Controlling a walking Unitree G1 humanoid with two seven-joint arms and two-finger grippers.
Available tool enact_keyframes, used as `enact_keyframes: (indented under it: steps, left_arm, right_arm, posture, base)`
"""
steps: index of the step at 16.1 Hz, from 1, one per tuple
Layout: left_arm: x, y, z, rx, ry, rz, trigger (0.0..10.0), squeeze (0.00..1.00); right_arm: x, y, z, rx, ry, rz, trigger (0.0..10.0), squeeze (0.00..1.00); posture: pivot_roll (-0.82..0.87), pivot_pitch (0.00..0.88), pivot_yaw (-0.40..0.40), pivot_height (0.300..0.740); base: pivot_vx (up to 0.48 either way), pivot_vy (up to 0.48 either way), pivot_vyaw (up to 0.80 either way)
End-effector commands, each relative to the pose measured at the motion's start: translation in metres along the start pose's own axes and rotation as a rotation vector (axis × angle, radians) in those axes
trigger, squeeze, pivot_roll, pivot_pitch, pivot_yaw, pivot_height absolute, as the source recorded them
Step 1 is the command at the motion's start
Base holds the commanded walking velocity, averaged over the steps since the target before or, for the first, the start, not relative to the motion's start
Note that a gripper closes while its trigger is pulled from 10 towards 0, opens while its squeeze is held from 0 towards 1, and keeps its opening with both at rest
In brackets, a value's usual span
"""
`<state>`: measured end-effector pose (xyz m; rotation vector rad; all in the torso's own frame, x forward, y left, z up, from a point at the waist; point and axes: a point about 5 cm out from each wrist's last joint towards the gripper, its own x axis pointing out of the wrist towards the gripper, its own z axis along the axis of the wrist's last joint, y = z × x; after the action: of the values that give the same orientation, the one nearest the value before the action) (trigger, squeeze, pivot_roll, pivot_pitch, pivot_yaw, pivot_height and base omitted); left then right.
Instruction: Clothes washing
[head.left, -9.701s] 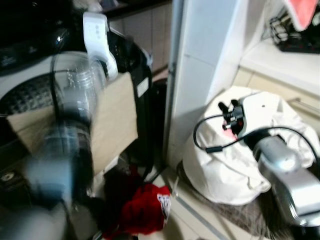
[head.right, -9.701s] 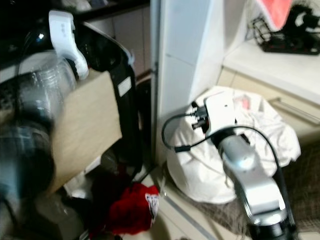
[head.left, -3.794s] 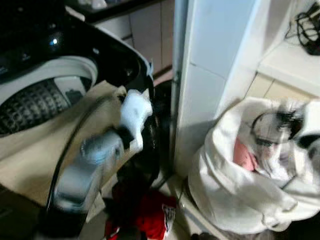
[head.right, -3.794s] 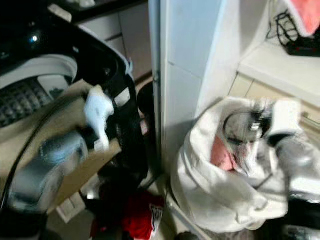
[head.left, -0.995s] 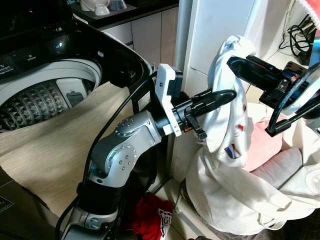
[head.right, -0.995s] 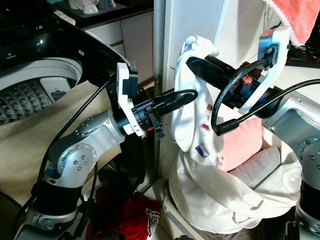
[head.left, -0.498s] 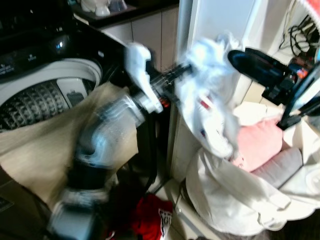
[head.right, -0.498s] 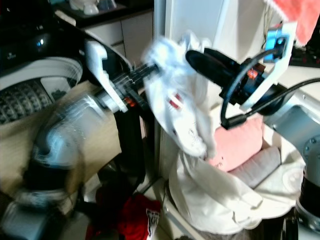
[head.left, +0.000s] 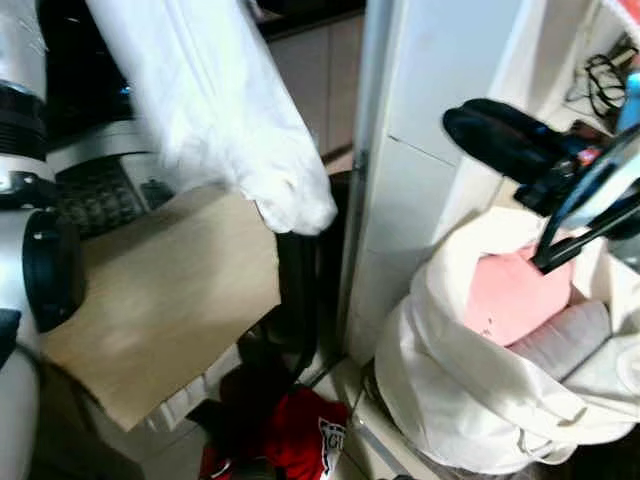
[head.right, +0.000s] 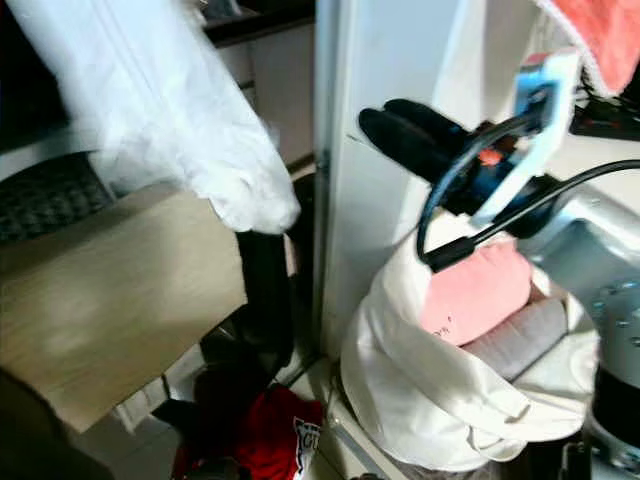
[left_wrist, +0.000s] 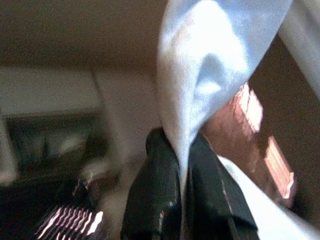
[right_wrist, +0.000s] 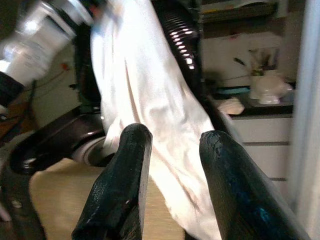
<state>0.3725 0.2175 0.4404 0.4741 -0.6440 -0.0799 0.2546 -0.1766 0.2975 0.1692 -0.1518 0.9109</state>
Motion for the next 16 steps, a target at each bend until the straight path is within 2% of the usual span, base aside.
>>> enact_keyframes:
  steps: [1, 2, 3, 4, 5, 6, 7, 8, 9, 11, 13, 16]
  left_arm:
    - [-0.001, -0.007, -0.021, 0.069, 0.132, -0.038, 0.3, 0.00]
    - [-0.019, -0.006, -0.070, 0.229, 0.419, -0.039, 10.0, 0.00]
    - [-0.025, -0.001, -0.081, 0.297, 0.477, -0.011, 10.0, 0.00]
    - [-0.040, 0.005, -0.103, 0.345, 0.624, -0.036, 10.0, 0.00]
    - [-0.053, 0.012, -0.116, 0.352, 0.722, -0.044, 10.0, 0.00]
    - [-0.064, 0.017, -0.126, 0.310, 0.803, -0.066, 10.0, 1.00]
    - [-0.067, 0.019, -0.129, 0.272, 0.825, -0.072, 10.0, 1.00]
    - [-0.075, 0.020, -0.135, 0.220, 0.886, -0.116, 10.0, 1.00]
    - [-0.079, 0.022, -0.137, 0.186, 0.909, -0.118, 10.0, 1.00]
    - [-0.087, 0.022, -0.142, 0.039, 0.953, -0.164, 10.0, 1.00]
    - [-0.092, 0.017, -0.146, -0.041, 0.973, -0.220, 10.0, 1.00]
    - [-0.101, 0.022, -0.151, -0.031, 1.013, -0.213, 10.0, 1.00]
  right_arm:
    - [0.001, 0.004, 0.001, -0.026, 0.003, 0.008, 10.0, 0.00]
    - [0.004, 0.015, -0.011, -0.028, 0.052, 0.039, 10.0, 0.00]
    - [0.005, 0.019, -0.016, -0.028, 0.073, 0.052, 10.0, 0.00]
    - [0.008, 0.027, -0.025, -0.033, 0.117, 0.083, 10.0, 0.00]
    - [0.010, 0.031, -0.031, -0.034, 0.145, 0.102, 10.0, 0.00]
    - [0.011, 0.034, -0.035, -0.032, 0.164, 0.112, 10.0, 0.00]
    - [0.012, 0.035, -0.036, -0.033, 0.171, 0.115, 10.0, 0.00]
    - [0.012, 0.036, -0.040, -0.032, 0.191, 0.122, 10.0, 0.00]
    - [0.013, 0.038, -0.044, -0.041, 0.217, 0.133, 10.0, 0.00]
    - [0.016, 0.043, -0.054, -0.042, 0.265, 0.162, 10.0, 0.00]
    - [0.021, 0.041, -0.059, -0.055, 0.285, 0.139, 10.0, 0.00]
    - [0.022, 0.039, -0.062, -0.063, 0.295, 0.113, 10.0, 0.00]
  posture:
    - [-0.10, 0.000, 0.045, 0.740]
    - [-0.12, 0.000, 0.047, 0.740]
    - [-0.12, 0.000, 0.047, 0.740]
    - [-0.12, 0.000, 0.045, 0.740]
    - [-0.12, 0.000, 0.045, 0.740]
    - [-0.12, 0.000, 0.039, 0.740]
    - [-0.12, 0.000, 0.038, 0.740]
    - [-0.12, 0.000, 0.033, 0.740]
    - [-0.11, 0.000, 0.029, 0.740]
    - [-0.10, 0.000, 0.019, 0.740]
    - [-0.10, 0.000, 0.019, 0.740]
    - [-0.10, 0.000, 0.022, 0.740]
  base:
    - [0.000, 0.000, 0.00]
    - [0.000, 0.000, 0.00]
    - [0.000, 0.000, 0.00]
    - [0.000, 0.000, 0.00]
    - [0.000, 0.000, 0.00]
    - [0.000, 0.000, 0.00]
    - [0.000, 0.000, 0.00]
    - [0.000, 0.000, 0.00]
    - [0.000, 0.000, 0.00]
    - [0.000, 0.000, 0.00]
    - [0.000, 0.000, 0.00]
    - [0.000, 0.000, 0.00]
